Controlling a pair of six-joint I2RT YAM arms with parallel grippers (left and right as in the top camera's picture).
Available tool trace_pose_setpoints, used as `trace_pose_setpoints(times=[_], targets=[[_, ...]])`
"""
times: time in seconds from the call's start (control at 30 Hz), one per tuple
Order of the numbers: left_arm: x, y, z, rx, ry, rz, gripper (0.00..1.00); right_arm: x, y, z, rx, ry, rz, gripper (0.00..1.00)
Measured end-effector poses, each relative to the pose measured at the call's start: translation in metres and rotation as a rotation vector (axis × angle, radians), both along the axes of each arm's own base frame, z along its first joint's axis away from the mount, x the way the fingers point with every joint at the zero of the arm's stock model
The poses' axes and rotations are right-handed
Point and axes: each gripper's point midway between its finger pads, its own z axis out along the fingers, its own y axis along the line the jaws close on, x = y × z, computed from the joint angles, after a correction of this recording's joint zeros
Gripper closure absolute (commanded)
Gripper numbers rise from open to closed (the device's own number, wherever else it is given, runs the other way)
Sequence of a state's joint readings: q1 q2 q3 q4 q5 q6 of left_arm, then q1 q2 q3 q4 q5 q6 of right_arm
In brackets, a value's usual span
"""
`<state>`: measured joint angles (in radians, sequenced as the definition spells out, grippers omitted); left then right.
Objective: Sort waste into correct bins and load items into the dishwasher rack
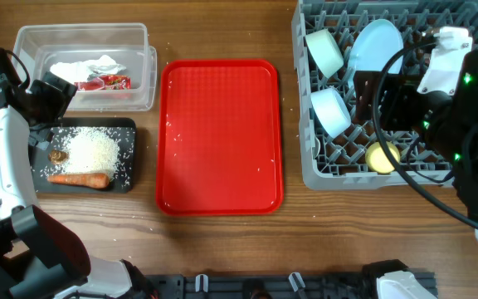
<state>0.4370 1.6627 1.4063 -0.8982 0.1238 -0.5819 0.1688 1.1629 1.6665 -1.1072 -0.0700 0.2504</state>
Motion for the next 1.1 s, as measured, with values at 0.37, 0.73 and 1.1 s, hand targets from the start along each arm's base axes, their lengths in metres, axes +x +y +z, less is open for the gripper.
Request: trace_pose_setpoints(times=[0.37,0.73,1.1], targets=[[0.0,0.0,0.0,0.0,0.0,0.0,0.0,0.018,-0.001,0.019,-0.088,-0.118,0.036,0.0],[0.0,0.0,0.0,0.0,0.0,0.0,0.0,-0.01,-0.009,-0.029,-0.174,-0.506,0.054,0.0],[0.0,0.0,0.0,0.0,0.0,0.001,0.0,-0.05,-0.015,-0.166,-0.077,-0.653,0.02,0.01]])
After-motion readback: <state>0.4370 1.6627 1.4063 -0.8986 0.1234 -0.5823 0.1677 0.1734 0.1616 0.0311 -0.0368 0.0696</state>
